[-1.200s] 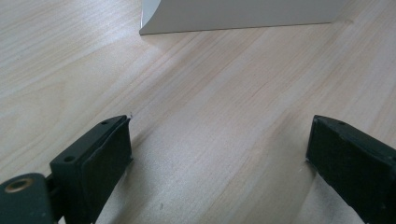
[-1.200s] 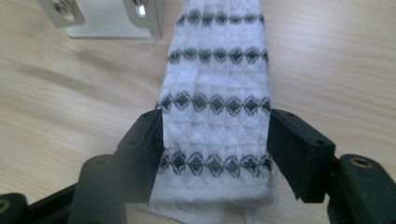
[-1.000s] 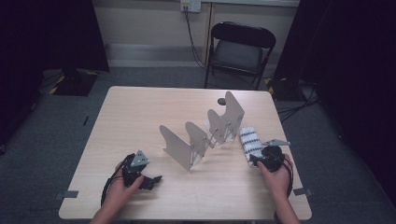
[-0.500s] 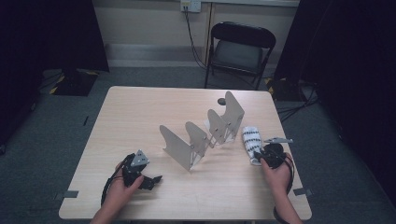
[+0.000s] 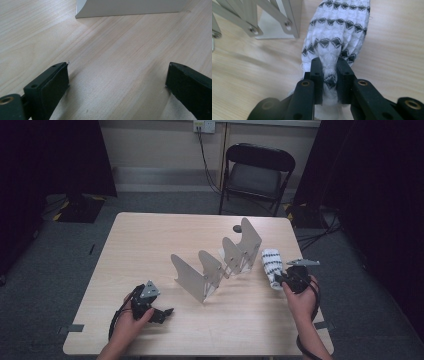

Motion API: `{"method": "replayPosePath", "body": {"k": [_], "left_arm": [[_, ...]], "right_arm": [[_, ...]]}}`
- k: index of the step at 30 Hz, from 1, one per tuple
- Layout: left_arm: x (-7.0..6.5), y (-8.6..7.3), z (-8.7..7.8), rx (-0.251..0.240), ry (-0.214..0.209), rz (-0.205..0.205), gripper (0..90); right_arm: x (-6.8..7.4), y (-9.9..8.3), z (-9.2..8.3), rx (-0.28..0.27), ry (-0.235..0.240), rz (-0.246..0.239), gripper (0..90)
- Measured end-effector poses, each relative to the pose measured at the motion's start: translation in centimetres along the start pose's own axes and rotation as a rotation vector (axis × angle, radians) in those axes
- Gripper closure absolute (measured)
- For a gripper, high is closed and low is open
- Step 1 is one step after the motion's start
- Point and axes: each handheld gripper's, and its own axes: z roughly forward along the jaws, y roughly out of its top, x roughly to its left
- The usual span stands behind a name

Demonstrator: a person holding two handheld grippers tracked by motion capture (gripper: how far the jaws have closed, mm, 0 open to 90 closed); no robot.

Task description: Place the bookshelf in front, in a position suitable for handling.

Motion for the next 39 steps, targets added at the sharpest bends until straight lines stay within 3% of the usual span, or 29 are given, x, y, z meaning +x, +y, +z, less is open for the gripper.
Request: {"method": "replayPosePath", "body": {"k": [8, 11, 14, 21, 25, 27, 28, 30, 33, 37, 38, 39], "left_arm": [[0.0, 0.0, 0.0, 0.004, -0.001, -0.004, 3.8], [0.0, 0.1, 0.1, 0.004, -0.001, -0.005, 3.2], [0.0, 0.1, 0.1, 0.004, -0.001, -0.005, 3.1], [0.0, 0.1, 0.1, 0.004, 0.000, -0.003, 3.0], [0.0, 0.1, 0.1, 0.005, 0.000, -0.003, 3.0], [0.0, 0.1, 0.1, 0.005, 0.000, -0.003, 3.0], [0.0, 0.1, 0.1, 0.004, 0.000, -0.003, 3.0], [0.0, 0.1, 0.1, 0.005, 0.000, -0.003, 3.0], [0.0, 0.1, 0.1, 0.005, 0.000, -0.003, 3.0], [0.0, 0.1, 0.1, 0.004, 0.000, -0.003, 3.0], [0.0, 0.1, 0.1, 0.004, 0.000, -0.003, 3.0], [0.0, 0.1, 0.1, 0.005, 0.000, -0.003, 3.0]], "right_arm": [[0.3, 3.5, -1.7, -0.044, -0.001, -0.066, 78.2], [0.5, 3.9, -1.7, -0.044, 0.005, -0.085, 78.2], [1.1, 3.3, -0.9, -0.026, 0.019, -0.096, 77.9], [1.9, -0.1, 2.1, 0.056, 0.044, -0.123, 76.1], [1.6, -0.8, 2.3, 0.082, 0.033, -0.125, 71.5], [1.2, -1.1, 2.2, 0.099, -0.004, -0.128, 64.9], [0.9, -1.1, 2.0, 0.100, -0.024, -0.127, 60.8], [0.4, -1.0, 1.5, 0.070, -0.007, -0.094, 58.2], [0.1, -0.4, 1.0, 0.040, -0.032, -0.098, 51.6], [0.1, -0.2, 2.3, 0.024, -0.004, -0.058, 48.7], [0.2, -0.7, 3.4, 0.044, -0.005, -0.038, 48.8], [0.2, -0.7, 3.4, 0.044, -0.005, -0.038, 48.8]]}}
